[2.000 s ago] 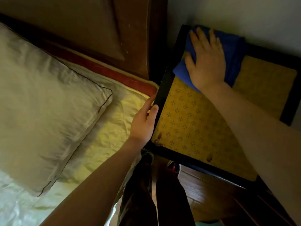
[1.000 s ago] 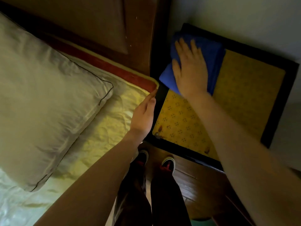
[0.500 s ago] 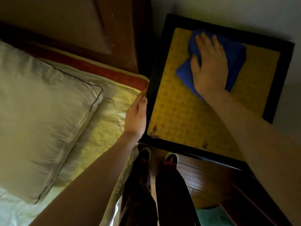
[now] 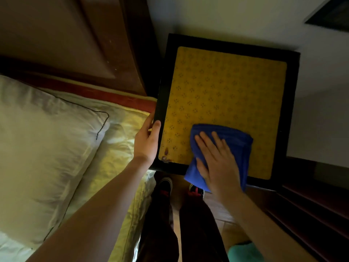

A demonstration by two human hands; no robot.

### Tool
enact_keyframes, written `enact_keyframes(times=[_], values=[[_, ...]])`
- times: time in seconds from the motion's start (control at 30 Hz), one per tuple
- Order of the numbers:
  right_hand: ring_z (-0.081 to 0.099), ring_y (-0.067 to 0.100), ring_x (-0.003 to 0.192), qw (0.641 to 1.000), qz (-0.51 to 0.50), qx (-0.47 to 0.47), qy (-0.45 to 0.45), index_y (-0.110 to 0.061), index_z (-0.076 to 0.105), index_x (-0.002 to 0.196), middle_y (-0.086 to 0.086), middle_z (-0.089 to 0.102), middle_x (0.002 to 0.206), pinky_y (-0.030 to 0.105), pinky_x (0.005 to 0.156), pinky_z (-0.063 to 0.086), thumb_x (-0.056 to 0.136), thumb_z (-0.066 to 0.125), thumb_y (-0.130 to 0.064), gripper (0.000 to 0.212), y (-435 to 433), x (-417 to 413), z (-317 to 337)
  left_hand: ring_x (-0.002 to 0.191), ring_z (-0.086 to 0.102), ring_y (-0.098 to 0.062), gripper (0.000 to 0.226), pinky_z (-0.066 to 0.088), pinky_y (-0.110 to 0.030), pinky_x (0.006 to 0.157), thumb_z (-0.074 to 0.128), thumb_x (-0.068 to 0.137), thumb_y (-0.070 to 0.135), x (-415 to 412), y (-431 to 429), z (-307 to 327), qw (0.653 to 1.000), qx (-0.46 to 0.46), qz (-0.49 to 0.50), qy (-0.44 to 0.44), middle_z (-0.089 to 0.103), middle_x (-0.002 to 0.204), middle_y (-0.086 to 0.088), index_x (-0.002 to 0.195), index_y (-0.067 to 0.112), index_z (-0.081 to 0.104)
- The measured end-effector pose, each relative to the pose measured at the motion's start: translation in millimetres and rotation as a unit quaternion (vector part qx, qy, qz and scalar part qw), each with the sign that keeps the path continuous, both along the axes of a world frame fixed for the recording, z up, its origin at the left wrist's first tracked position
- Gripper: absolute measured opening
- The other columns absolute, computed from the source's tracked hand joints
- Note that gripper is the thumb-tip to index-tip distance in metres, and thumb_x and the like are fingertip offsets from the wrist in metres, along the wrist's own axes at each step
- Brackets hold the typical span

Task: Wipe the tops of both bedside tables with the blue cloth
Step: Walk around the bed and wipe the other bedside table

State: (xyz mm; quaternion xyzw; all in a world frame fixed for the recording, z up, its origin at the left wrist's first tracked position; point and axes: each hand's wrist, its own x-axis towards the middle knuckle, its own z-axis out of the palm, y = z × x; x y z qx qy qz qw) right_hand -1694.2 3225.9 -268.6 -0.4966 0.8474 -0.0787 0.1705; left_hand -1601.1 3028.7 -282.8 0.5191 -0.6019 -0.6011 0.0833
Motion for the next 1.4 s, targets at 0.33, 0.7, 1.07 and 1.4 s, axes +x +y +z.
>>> enact_keyframes(times=[0.33, 0.7, 1.07, 1.4], values=[[0.025, 0.025, 0.146, 0.984, -0.146, -0.105, 0.012, -0.017, 0.034, 0.15, 0.003, 0.034, 0.157, 0.034, 0.121, 0.012, 0.101, 0.028, -0.039, 0.055, -129, -213, -10, 0.089, 0.065, -0.005, 0.033, 0.049, -0.016, 0.07, 0.042, 0.101, 0.031, 2, 0, -9, 0.999, -0.032, -0.024, -0.001, 0.071, 0.1, 0.012, 0.129, 0.028, 0.059], [0.022, 0.023, 0.147, 0.996, -0.08, -0.049, -0.003, -0.017, 0.032, 0.15, -0.001, 0.031, 0.157, 0.036, 0.122, 0.013, 0.101, 0.035, -0.038, 0.053, 53, -25, -2, 0.075, 0.062, -0.006, 0.031, 0.047, -0.025, 0.064, 0.04, 0.101, 0.035, 3, 2, -8, 0.999, -0.041, -0.031, -0.016, 0.068, 0.089, 0.012, 0.126, 0.037, 0.059], [0.029, 0.027, 0.145, 0.984, -0.124, -0.129, -0.028, -0.012, 0.041, 0.146, 0.006, 0.038, 0.154, 0.034, 0.12, 0.017, 0.101, 0.035, -0.038, 0.053, -45, -224, -13, 0.104, 0.067, -0.021, 0.035, 0.052, -0.041, 0.09, 0.043, 0.096, 0.039, 6, -1, -17, 0.998, -0.049, -0.029, -0.007, 0.072, 0.11, 0.002, 0.124, 0.031, 0.061], [0.026, 0.024, 0.146, 0.988, -0.115, -0.098, -0.03, -0.015, 0.038, 0.147, 0.001, 0.036, 0.155, 0.034, 0.122, 0.013, 0.1, 0.041, -0.034, 0.051, 88, -47, -2, 0.076, 0.062, -0.005, 0.034, 0.045, -0.026, 0.068, 0.041, 0.1, 0.033, 0, 3, -9, 0.997, -0.068, -0.018, -0.024, 0.067, 0.085, 0.012, 0.126, 0.024, 0.06]])
